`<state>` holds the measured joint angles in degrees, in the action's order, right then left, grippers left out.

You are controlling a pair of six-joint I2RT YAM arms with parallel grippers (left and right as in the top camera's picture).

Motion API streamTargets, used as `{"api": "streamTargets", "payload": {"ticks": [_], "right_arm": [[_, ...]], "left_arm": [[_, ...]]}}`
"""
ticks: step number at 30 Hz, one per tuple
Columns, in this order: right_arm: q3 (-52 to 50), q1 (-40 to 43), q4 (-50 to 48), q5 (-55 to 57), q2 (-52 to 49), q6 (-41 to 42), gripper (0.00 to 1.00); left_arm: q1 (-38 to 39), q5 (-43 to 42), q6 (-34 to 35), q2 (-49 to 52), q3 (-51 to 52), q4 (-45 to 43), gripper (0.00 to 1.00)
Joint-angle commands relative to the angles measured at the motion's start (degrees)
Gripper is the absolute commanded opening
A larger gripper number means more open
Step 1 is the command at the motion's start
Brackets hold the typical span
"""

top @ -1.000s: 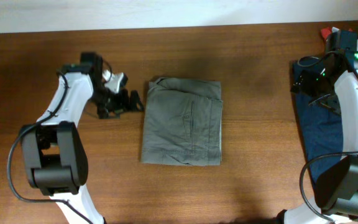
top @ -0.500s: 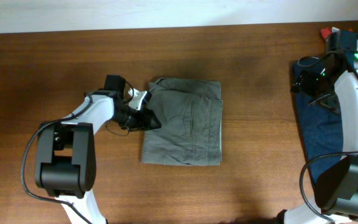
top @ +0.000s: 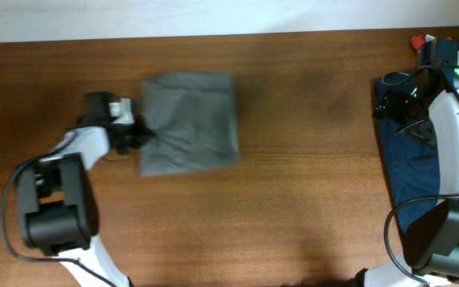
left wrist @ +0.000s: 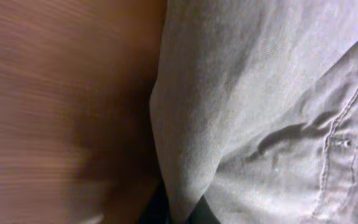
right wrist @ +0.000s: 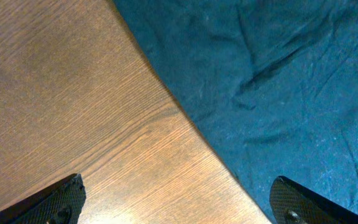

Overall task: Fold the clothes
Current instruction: 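Drag the folded shorts to the far left corner of the table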

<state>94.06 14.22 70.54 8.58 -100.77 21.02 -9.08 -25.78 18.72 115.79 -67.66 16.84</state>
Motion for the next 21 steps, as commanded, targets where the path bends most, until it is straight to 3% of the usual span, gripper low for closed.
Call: {"api": "streamTargets", "payload": {"ticks": [1,5,10,17,21], "right_arm": [[0.35,0.33,0.17,0.92,0.02,0.48,0.98],[0.35,0.33,0.17,0.92,0.02,0.48,0.98],[0.35,0.33,0.17,0.92,0.02,0.48,0.98],[0.35,0.33,0.17,0.94,0.02,0.48,0.98],[0.35,0.33,0.17,0.92,0.02,0.48,0.99]], "left_arm": [[-13.18,9.29,8.50,1.49,0.87,-4.92,0.01],[-25.33,9.25,18.47,1.49,0.87,-6.97,0.02],[-34.12,8.76,19.67,1.49,0.87,-6.97,0.09],[-29.97,7.58,19.41,2.21,0.87,-11.82,0.07],[-24.85,7.61,19.43,5.64,0.87,-20.02,0.07]]}}
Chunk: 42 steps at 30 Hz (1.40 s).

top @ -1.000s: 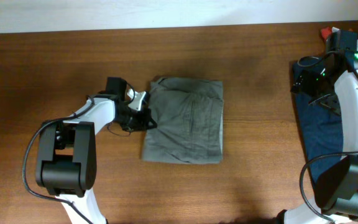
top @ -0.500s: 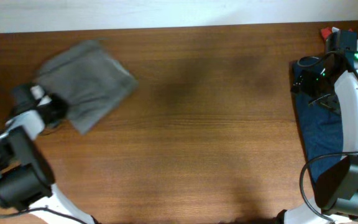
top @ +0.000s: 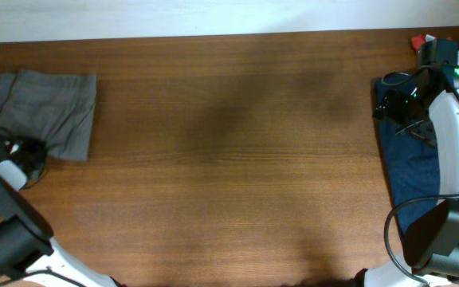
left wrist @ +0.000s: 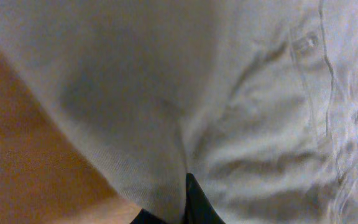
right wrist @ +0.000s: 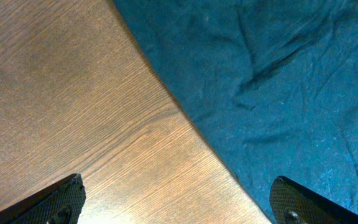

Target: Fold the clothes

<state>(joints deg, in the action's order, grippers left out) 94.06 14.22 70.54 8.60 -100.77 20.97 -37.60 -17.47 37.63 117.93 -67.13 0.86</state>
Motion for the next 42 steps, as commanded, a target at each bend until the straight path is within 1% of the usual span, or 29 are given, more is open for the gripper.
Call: {"api": "streamTargets", "payload": {"ticks": [1,3,4,6,7,9,12,16,19,20,22,25,28,35,38,40,41,42], "right_arm": [[0.35,0.33,0.17,0.90,0.02,0.52,0.98],[0.35,0.33,0.17,0.90,0.02,0.52,0.98],[0.35,0.33,0.17,0.92,0.02,0.52,0.98],[0.35,0.33,0.17,0.92,0.02,0.52,0.98],[0.35,0.33,0.17,0.92,0.02,0.52,0.98],[0.35,0.33,0.17,0.92,0.02,0.52,0.99],[0.35,0.33,0.17,0.92,0.02,0.52,0.98],[0.35,0.33,0.17,0.90,0.02,0.52,0.98],[0.35,0.33,0.17,0.92,0.02,0.52,0.99],[0.35,0.33,0.17,0.90,0.02,0.52,0.98],[0.35,0.33,0.17,0.92,0.02,0.52,0.98],[0.35,0.33,0.17,0.90,0.02,0.52,0.98],[0.35,0.33,0.17,0.92,0.02,0.52,0.98],[0.35,0.33,0.17,0.92,0.02,0.52,0.98],[0.35,0.33,0.17,0.92,0.02,0.52,0.98],[0.35,0.33,0.17,0.90,0.02,0.52,0.98],[0.35,0.33,0.17,0.90,0.02,0.52,0.98],[0.35,0.33,0.17,0.90,0.02,0.52,0.98]], "left_arm": [[4.87,-0.72,0.50,5.07,0.35,-7.19,0.07],[6.62,-0.74,0.52,8.39,-0.07,-12.15,0.07],[7.08,-0.74,0.50,10.01,-0.79,-13.22,0.07],[7.37,-1.66,-0.44,12.24,-2.64,-13.16,0.06],[7.37,-3.72,-2.84,13.77,-4.37,-12.70,0.07],[7.37,-7.74,-8.13,16.59,-9.01,-8.04,0.07],[7.34,-8.13,-15.78,18.16,-13.81,-0.76,0.07],[7.37,-8.02,-16.79,18.16,-14.58,-0.83,0.07],[7.41,-6.10,-16.79,18.16,-14.58,-1.90,0.10],[7.50,-5.27,-17.44,18.16,-14.58,-2.12,0.10],[8.09,-5.46,-21.00,18.18,-14.78,-1.99,0.10],[9.27,-5.42,-24.09,18.18,-15.02,-0.28,0.10],[9.64,-5.44,-24.52,18.27,-15.02,0.17,0.05],[10.19,-5.44,-25.73,22.75,-15.50,-0.28,0.06],[9.92,-5.27,-25.73,22.62,-15.65,-0.11,0.06],[9.22,-5.25,-25.73,22.51,-16.70,1.46,0.07],[8.94,-5.25,-25.73,22.51,-17.14,2.14,0.17],[8.63,-5.25,-25.75,22.51,-17.73,3.21,0.20]]}}
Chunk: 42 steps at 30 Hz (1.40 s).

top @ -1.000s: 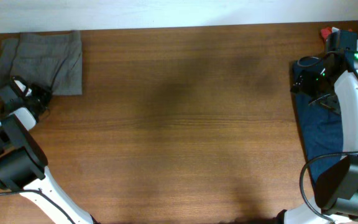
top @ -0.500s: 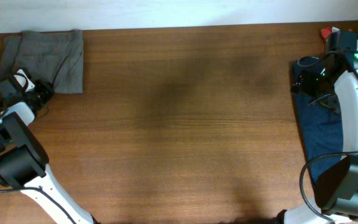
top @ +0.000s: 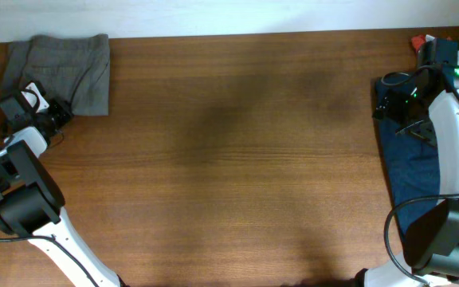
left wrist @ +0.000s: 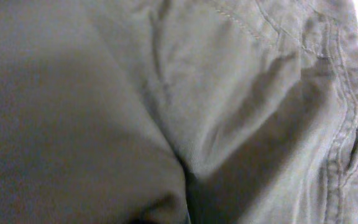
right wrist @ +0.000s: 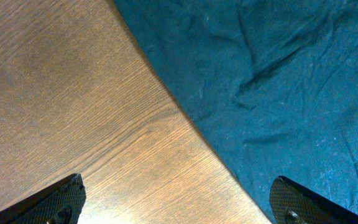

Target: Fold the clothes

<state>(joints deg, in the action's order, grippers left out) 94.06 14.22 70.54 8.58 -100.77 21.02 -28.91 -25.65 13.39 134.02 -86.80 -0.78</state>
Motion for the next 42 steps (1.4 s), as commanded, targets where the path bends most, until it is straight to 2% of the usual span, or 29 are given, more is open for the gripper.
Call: {"api": "streamTargets", "payload": {"ticks": [1,2,3,4,5,6,8,9,20,21,22,23,24,25,26,27,28,30,35,37,38,39,40,41,42], "right_arm": [[0.35,0.33,0.17,0.92,0.02,0.48,0.98],[0.35,0.33,0.17,0.94,0.02,0.48,0.98],[0.35,0.33,0.17,0.94,0.02,0.48,0.98],[0.35,0.33,0.17,0.94,0.02,0.48,0.98],[0.35,0.33,0.17,0.94,0.02,0.48,0.98],[0.35,0.33,0.17,0.92,0.02,0.48,0.98],[0.35,0.33,0.17,0.92,0.02,0.48,0.98],[0.35,0.33,0.17,0.92,0.02,0.48,0.98],[0.35,0.33,0.17,0.94,0.02,0.48,0.98],[0.35,0.33,0.17,0.94,0.02,0.48,0.98],[0.35,0.33,0.17,0.92,0.02,0.48,0.98],[0.35,0.33,0.17,0.92,0.02,0.48,0.98],[0.35,0.33,0.17,0.92,0.02,0.48,0.98],[0.35,0.33,0.17,0.92,0.02,0.48,0.98],[0.35,0.33,0.17,0.92,0.02,0.48,0.98],[0.35,0.33,0.17,0.94,0.02,0.48,0.98],[0.35,0.33,0.17,0.92,0.02,0.48,0.98],[0.35,0.33,0.17,0.92,0.02,0.48,0.98],[0.35,0.33,0.17,0.92,0.02,0.48,0.98],[0.35,0.33,0.17,0.92,0.02,0.48,0.98],[0.35,0.33,0.17,0.92,0.02,0.48,0.98],[0.35,0.33,0.17,0.92,0.02,0.48,0.98],[0.35,0.33,0.17,0.92,0.02,0.48,0.98],[0.35,0.33,0.17,0.92,0.02,0.48,0.98],[0.35,0.33,0.17,0.94,0.02,0.48,0.98]], "left_arm": [[-0.26,2.93,-1.49,6.43,1.60,5.51,0.22],[-0.33,2.93,-1.51,6.43,1.36,5.88,0.27],[-0.42,2.91,-1.51,6.43,1.07,6.47,0.57],[-0.50,2.91,-1.51,6.38,0.59,7.37,0.81],[-0.61,2.91,-1.51,6.21,0.09,8.41,0.84],[-0.68,2.95,-1.49,5.79,-0.35,9.64,0.95],[-0.74,2.95,-1.49,3.91,-1.22,12.90,0.95],[-0.79,2.95,-1.46,2.73,-1.44,14.36,0.99],[-2.27,2.91,1.33,-11.98,-1.44,31.89,0.99],[-2.27,2.89,1.33,-13.00,-1.44,33.14,0.85],[-2.27,2.32,1.33,-14.40,-1.44,34.97,0.31],[-2.29,0.28,1.33,-15.76,-1.44,37.00,0.04],[-2.40,-2.60,1.33,-17.03,-1.44,38.91,0.01],[-2.54,-7.32,1.31,-18.80,-1.44,40.92,0.10],[-2.56,-11.41,1.31,-20.52,-1.44,41.92,0.32],[-2.56,-14.25,1.31,-21.92,-1.44,42.40,0.47],[-2.54,-18.12,1.29,-24.28,-1.44,43.19,0.58],[-2.36,-20.17,1.22,-28.44,-1.44,46.21,0.66],[-1.86,-19.96,-7.72,-43.21,-1.42,60.87,0.68],[-1.86,-19.76,-9.90,-48.24,-1.42,66.14,0.74],[-1.84,-18.51,-10.47,-50.71,-1.42,69.64,0.77],[-1.84,-16.50,-10.45,-52.46,-1.42,72.43,0.85],[-1.84,-13.27,-10.45,-54.36,-1.42,75.54,0.99],[-1.84,-6.73,-10.43,-56.70,-1.42,80.15,0.99],[-1.84,-3.85,-10.45,-57.57,-1.40,82.75,0.99]]}}
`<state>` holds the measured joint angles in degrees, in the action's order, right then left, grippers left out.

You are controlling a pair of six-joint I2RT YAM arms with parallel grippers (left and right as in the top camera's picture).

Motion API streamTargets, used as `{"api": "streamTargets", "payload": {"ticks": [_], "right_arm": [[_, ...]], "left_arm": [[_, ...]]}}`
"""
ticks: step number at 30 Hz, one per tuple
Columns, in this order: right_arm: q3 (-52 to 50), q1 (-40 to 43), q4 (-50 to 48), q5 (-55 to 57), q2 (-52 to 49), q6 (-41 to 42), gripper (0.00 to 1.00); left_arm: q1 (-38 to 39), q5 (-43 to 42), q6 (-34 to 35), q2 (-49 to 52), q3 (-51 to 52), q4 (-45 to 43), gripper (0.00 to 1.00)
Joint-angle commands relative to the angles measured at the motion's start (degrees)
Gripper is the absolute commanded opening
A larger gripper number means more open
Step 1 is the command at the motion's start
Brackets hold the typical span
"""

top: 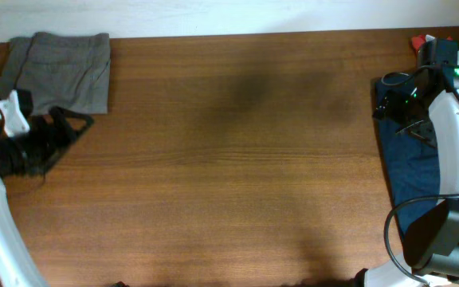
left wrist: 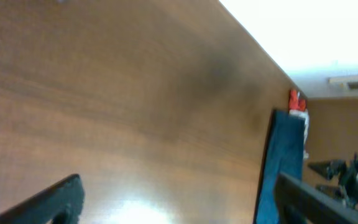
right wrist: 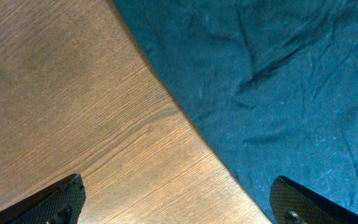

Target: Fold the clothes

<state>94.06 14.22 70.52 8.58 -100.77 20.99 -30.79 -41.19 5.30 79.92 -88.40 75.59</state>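
Observation:
A folded grey garment (top: 54, 70) lies at the table's back left corner. My left gripper (top: 66, 142) hovers just in front of it, apart from the cloth; in the left wrist view the left gripper (left wrist: 182, 208) is open with only bare wood between its fingers. A blue garment (top: 409, 171) lies spread along the right edge, also showing as a blue garment (left wrist: 283, 155) far across the table. My right gripper (right wrist: 179, 208) is open above that blue cloth's (right wrist: 272, 81) left edge, holding nothing.
The brown wooden table (top: 237, 159) stretches between the two garments. Red and white items (top: 422, 38) sit at the back right corner behind the right arm (top: 453, 135). A pale wall runs along the table's far edge.
My left gripper was shut on the grey garment at the back left corner; now it is open and sits nearer the front, off the cloth. The garment stays put. The right arm has not moved.
My left gripper held the folded grey garment left of the table's middle. Then the garment was at the far left edge, then at the back left corner, still gripped. Now it lies there released. The right gripper stayed open over the blue cloth throughout.

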Motion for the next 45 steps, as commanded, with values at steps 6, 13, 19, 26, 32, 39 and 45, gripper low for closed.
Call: {"api": "streamTargets", "payload": {"ticks": [6,13,19,26,32,39,45], "right_arm": [[0.35,0.33,0.20,0.92,0.02,0.50,0.98],[0.35,0.33,0.20,0.92,0.02,0.50,0.98],[0.35,0.33,0.20,0.94,0.02,0.50,0.98],[0.35,0.33,0.20,0.92,0.02,0.50,0.98],[0.35,0.33,0.20,0.92,0.02,0.50,0.98],[0.35,0.33,0.20,0.92,0.02,0.50,0.98],[0.35,0.33,0.20,0.92,0.02,0.50,0.98]], "left_arm": [[0.02,17.09,-2.36,-7.21,0.28,20.09,0.99],[1.53,17.68,-2.36,-18.64,9.29,21.14,0.99],[1.77,17.73,-2.36,-28.15,14.53,21.11,0.99],[1.77,16.13,-9.25,-32.35,14.53,14.69,0.99],[2.47,0.96,-22.16,-37.55,17.73,2.73,0.99],[18.36,0.90,-22.10,-50.45,38.34,-26.77,0.99],[28.28,3.45,-17.90,-61.48,56.76,-53.16,0.99]]}}
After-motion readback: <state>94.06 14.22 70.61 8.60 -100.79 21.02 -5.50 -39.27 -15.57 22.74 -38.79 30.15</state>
